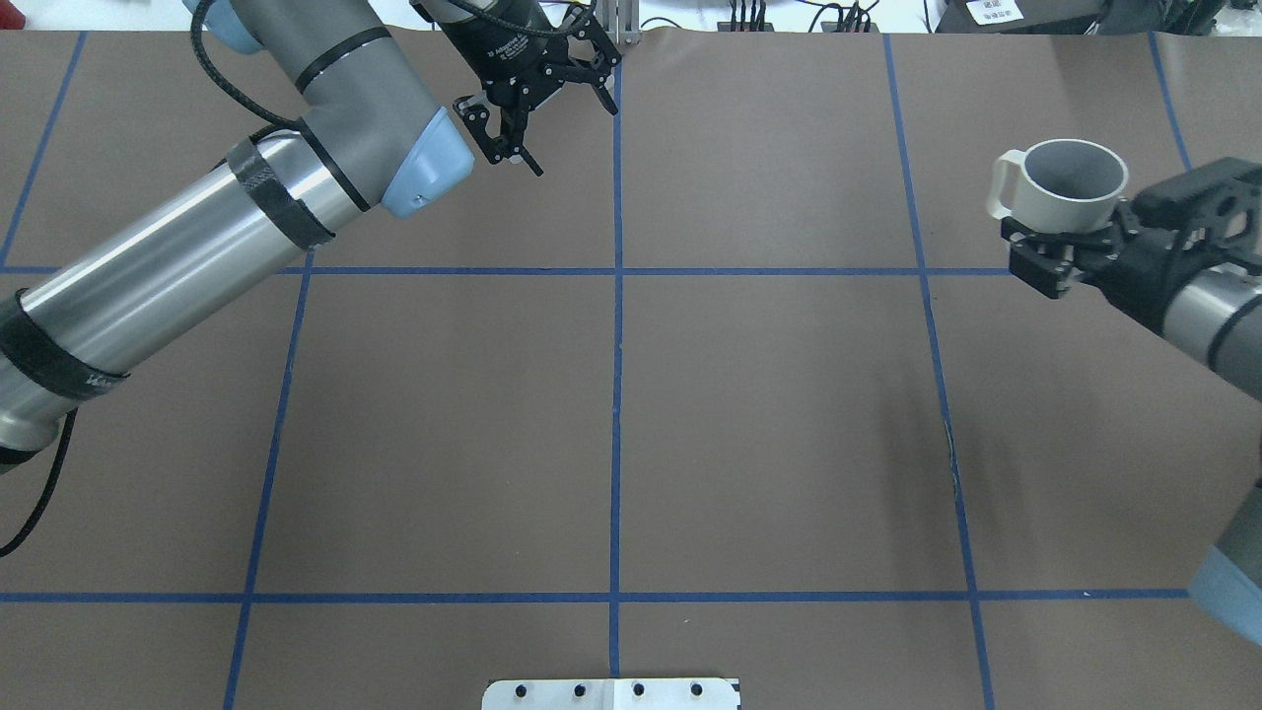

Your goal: Left arm hands cup to right arm to dump lemon

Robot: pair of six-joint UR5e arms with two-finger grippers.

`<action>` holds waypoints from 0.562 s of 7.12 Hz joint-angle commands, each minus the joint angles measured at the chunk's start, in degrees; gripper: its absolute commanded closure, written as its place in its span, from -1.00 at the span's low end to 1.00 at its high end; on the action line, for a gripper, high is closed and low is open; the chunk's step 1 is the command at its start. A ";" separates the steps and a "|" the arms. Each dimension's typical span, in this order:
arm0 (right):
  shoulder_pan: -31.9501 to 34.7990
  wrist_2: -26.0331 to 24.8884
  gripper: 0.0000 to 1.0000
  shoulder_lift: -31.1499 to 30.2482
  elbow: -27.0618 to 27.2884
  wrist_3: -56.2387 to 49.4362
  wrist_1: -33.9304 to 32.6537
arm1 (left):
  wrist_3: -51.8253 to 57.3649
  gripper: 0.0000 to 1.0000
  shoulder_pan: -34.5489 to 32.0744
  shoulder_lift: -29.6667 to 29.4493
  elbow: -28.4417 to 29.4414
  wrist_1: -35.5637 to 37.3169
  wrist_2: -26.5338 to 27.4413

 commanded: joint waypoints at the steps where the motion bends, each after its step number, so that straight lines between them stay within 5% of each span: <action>1: 4.49 4.33 0.79 -13.22 -0.56 0.29 15.52 | -0.01 -1.00 0.07 0.78 -1.06 0.00 0.18; 2: 9.82 10.53 0.79 -15.89 -3.61 0.73 21.50 | -0.01 -1.00 0.07 0.78 -1.15 0.00 0.36; 4: 30.94 37.53 0.84 -14.25 -18.08 7.66 34.53 | -0.01 -1.00 0.07 0.69 -1.24 0.00 0.44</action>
